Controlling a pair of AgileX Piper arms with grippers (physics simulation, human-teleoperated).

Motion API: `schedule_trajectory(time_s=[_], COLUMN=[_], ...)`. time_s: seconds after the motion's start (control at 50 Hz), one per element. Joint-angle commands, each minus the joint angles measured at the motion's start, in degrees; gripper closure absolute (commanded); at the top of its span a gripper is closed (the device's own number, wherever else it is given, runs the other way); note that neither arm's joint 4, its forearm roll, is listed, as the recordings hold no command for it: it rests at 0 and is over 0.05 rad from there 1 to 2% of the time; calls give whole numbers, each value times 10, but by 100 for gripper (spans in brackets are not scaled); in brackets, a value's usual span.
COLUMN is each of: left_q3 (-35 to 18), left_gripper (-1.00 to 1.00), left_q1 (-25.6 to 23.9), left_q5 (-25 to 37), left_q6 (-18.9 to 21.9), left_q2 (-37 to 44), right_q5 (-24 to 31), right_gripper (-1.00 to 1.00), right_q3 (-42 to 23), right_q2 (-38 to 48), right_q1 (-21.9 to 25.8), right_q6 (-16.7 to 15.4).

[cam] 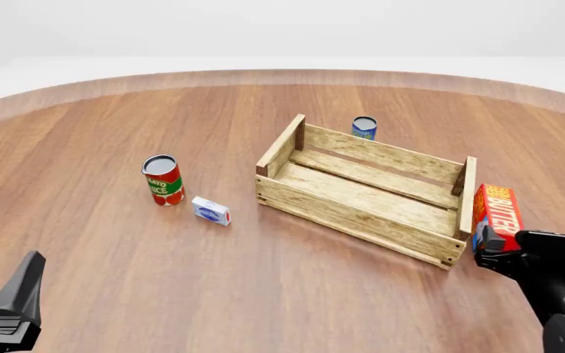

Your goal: Pick up the butter and put it in the tray.

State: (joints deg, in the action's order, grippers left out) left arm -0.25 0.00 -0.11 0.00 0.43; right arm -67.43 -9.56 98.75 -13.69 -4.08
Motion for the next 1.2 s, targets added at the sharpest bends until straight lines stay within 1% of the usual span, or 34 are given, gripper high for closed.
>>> schedule_trajectory(time_s=[0.02, 0.64, 1.04, 1.18, 1.2], left_q3=[0, 0, 0, 0, 0], left_gripper=[-100, -100, -100, -100, -100], left_q1=[0, 0, 0, 0, 0], left_q5=[0, 0, 0, 0, 0], left_q6=[0, 0, 0, 0, 0], left_q2=[0, 0, 0, 0, 0], right_q5=[0, -10, -12, -11, -12], right_gripper=[-100, -100, -100, -100, -100], right_q3=[-9, -26, -29, -27, -26], right_q2=[14, 57, 67, 65, 62], right_q1=[0, -4, -7, -5, 0], right_q6=[0, -3, -4, -1, 6])
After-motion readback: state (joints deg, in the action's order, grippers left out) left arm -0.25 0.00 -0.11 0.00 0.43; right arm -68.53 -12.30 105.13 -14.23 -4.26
